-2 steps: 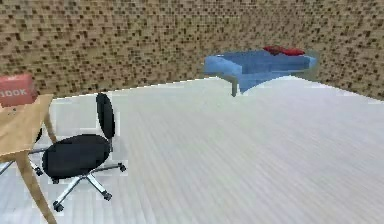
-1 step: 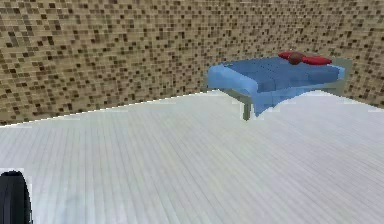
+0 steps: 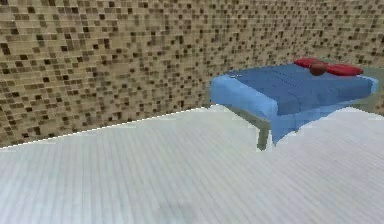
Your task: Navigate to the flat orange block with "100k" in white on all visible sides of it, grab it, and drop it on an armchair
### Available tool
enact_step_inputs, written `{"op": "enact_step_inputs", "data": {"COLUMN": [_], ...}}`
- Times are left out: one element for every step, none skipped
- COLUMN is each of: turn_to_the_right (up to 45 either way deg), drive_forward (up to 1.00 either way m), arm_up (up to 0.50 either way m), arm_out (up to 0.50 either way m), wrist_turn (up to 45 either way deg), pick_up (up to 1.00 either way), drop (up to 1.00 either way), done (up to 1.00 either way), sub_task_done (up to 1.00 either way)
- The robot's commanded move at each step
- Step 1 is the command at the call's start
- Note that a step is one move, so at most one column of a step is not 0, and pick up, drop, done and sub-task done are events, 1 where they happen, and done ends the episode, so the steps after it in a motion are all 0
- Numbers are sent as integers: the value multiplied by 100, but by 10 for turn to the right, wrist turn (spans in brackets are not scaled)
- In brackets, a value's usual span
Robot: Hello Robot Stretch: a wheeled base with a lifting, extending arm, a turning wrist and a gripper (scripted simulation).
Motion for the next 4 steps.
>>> {"op": "enact_step_inputs", "data": {"turn_to_the_right": [-240, 0, -450, 0], "drive_forward": [0, 50, 0, 65], "arm_up": [0, 0, 0, 0], "arm_out": [0, 0, 0, 0], "wrist_turn": [0, 0, 0, 0], "pick_up": [0, 0, 0, 0], "drop": [0, 0, 0, 0], "done": [0, 0, 0, 0], "sub_task_done": [0, 0, 0, 0]}}
